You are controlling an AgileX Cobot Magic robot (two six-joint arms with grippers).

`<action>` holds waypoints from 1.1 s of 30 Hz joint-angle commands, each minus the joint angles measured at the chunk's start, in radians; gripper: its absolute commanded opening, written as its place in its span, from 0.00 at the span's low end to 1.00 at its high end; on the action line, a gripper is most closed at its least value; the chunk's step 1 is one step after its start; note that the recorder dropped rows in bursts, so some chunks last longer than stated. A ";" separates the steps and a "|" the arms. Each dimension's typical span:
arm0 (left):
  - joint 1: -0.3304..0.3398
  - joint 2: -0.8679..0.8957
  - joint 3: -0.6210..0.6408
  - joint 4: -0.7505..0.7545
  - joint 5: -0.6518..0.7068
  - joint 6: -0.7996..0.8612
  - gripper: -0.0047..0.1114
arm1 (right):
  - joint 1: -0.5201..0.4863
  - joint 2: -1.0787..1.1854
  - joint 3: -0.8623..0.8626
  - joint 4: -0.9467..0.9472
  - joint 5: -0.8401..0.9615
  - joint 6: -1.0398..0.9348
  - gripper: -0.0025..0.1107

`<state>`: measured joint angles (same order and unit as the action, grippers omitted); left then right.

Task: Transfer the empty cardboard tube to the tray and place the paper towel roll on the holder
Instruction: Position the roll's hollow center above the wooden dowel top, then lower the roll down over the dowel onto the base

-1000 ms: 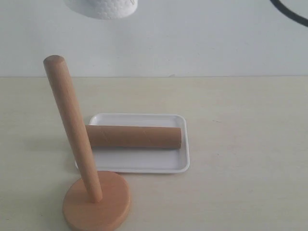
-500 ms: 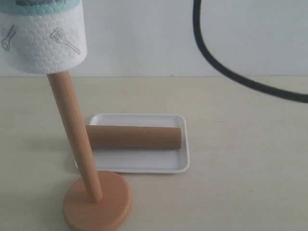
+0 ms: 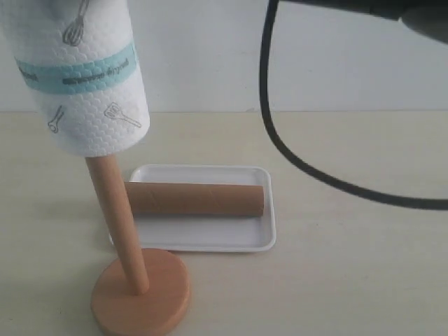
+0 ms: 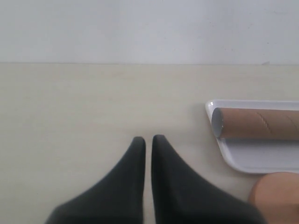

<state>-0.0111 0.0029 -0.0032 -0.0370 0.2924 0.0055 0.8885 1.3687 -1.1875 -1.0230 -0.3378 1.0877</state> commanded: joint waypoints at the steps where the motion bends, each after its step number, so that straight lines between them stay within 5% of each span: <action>1: 0.005 -0.003 0.003 -0.005 -0.002 0.003 0.08 | 0.003 -0.007 0.051 0.138 -0.099 -0.126 0.02; 33: 0.005 -0.003 0.003 -0.005 -0.002 0.003 0.08 | 0.003 0.122 0.417 0.585 -0.508 -0.654 0.02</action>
<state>-0.0111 0.0029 -0.0032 -0.0370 0.2924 0.0055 0.8885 1.4991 -0.7902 -0.4651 -0.7866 0.4550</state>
